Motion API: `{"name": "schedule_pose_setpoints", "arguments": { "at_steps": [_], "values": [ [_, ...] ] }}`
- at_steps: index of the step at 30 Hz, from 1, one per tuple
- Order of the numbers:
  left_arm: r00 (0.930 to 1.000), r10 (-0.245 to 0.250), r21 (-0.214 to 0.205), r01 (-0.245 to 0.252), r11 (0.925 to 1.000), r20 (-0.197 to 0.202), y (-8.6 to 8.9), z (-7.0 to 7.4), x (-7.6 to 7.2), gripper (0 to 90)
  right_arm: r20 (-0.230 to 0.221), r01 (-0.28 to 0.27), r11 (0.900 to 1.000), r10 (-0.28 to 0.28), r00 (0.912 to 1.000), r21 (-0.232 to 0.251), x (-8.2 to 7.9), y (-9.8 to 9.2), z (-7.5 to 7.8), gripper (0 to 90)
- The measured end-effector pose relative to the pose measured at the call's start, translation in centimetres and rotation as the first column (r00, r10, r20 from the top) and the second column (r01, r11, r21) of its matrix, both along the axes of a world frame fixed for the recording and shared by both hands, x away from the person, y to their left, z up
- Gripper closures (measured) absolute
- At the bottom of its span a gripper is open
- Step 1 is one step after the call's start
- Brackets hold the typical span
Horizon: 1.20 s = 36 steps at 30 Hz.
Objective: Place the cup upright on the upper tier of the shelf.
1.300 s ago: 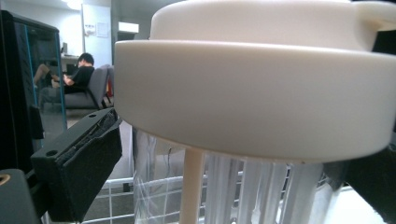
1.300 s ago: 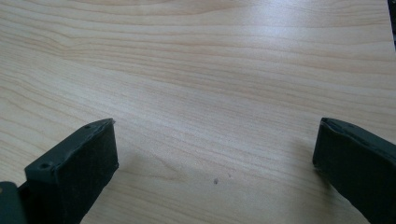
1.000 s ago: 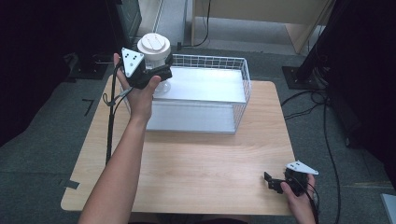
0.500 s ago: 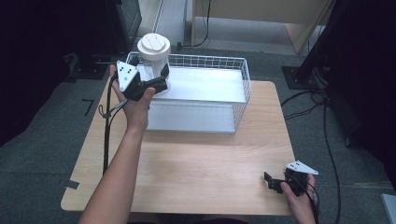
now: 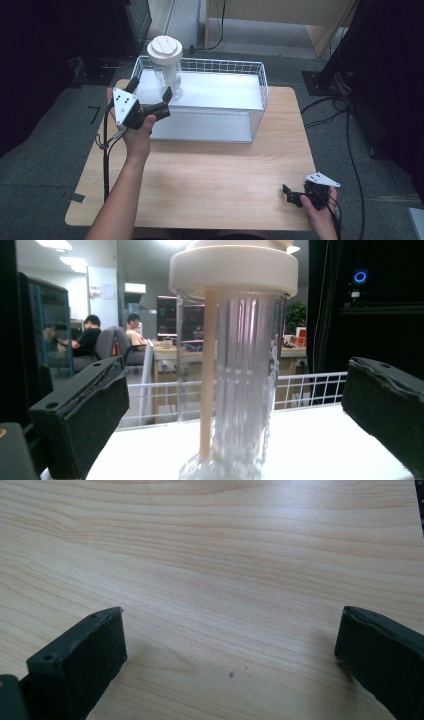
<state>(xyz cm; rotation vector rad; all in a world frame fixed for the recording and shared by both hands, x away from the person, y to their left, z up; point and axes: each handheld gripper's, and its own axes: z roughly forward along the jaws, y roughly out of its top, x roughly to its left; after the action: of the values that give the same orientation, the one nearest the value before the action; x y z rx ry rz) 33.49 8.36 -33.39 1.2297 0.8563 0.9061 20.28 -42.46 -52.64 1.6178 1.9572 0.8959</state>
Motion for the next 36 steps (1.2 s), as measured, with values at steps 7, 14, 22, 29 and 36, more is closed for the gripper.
{"name": "schedule_pose_setpoints", "arguments": {
  "at_steps": [7, 14, 22, 29, 36],
  "values": [
    [0.9998, 0.009, 0.006, -0.009, 0.9999, -0.016, 2.0, -2.3, -3.0, 0.0, 0.000, -0.002, 1.0000, 0.002, 1.0000, -0.003, 0.0, 0.0, 0.0, 0.0],
    [0.9980, 0.022, 0.004, -0.021, 0.9998, -0.059, 4.4, -5.3, -5.4, 0.0, -0.003, 0.004, 1.0000, -0.004, 1.0000, -0.007, 0.0, 0.1, 0.0, 0.0],
    [0.9930, 0.046, 0.026, -0.044, 0.9987, -0.108, 6.4, -8.4, -7.6, 0.0, -0.006, 0.005, 0.9999, -0.005, 1.0000, -0.016, 0.0, 0.2, 0.0, 0.0],
    [0.9820, 0.075, 0.061, -0.065, 0.9960, -0.174, 8.4, -11.4, -9.1, 0.0, -0.006, 0.004, 0.9998, -0.004, 1.0000, -0.022, 0.0, 0.3, 0.0, 0.0],
    [0.9652, 0.117, 0.103, -0.095, 0.9902, -0.234, 10.5, -13.6, -10.1, 0.0, -0.006, 0.002, 0.9996, -0.002, 1.0000, -0.028, 0.0, 0.3, 0.0, 0.0]
  ]
}}
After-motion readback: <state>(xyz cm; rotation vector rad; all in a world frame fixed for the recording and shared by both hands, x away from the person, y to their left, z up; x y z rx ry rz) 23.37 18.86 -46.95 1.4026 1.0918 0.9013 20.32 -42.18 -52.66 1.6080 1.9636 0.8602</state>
